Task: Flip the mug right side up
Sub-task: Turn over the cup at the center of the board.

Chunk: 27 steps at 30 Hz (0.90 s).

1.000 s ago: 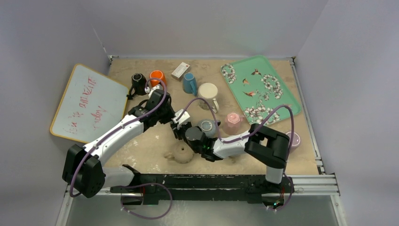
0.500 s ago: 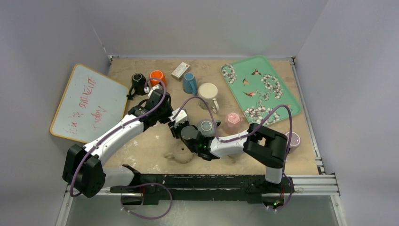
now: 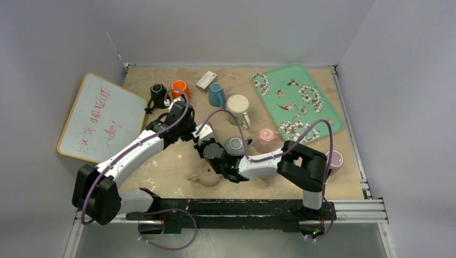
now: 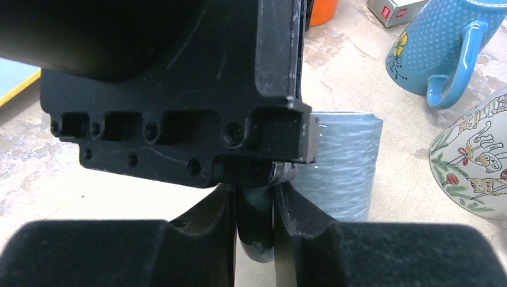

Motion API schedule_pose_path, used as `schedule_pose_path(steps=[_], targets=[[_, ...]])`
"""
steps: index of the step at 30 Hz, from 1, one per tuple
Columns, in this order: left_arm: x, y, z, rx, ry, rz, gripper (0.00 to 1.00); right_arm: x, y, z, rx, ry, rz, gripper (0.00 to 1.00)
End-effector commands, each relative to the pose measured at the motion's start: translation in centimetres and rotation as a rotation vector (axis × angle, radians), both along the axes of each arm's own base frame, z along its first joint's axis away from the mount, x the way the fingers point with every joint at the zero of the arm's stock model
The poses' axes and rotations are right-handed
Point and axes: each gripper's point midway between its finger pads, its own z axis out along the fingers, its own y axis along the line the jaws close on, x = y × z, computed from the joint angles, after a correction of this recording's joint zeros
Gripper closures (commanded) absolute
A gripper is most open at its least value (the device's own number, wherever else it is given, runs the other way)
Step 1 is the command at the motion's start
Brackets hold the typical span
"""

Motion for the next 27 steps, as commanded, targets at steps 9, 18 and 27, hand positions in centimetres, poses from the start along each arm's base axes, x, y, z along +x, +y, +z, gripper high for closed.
schedule_pose_path(steps=[9, 18, 27], targets=[[0.6, -0.3, 5.7, -0.029, -0.120, -0.143, 0.63, -0.5, -0.9, 1.8, 0.021, 0.065, 0.034, 1.00], [0.2, 3.2, 6.4, 0.064, -0.141, -0.124, 0.57, -0.6, -0.8, 5.5, 0.196, 0.162, 0.071, 1.00], [0.3, 6.4, 10.9, 0.185, -0.296, -0.139, 0.39, 1.6, -2.4, 9.5, 0.490, 0.421, 0.058, 1.00]])
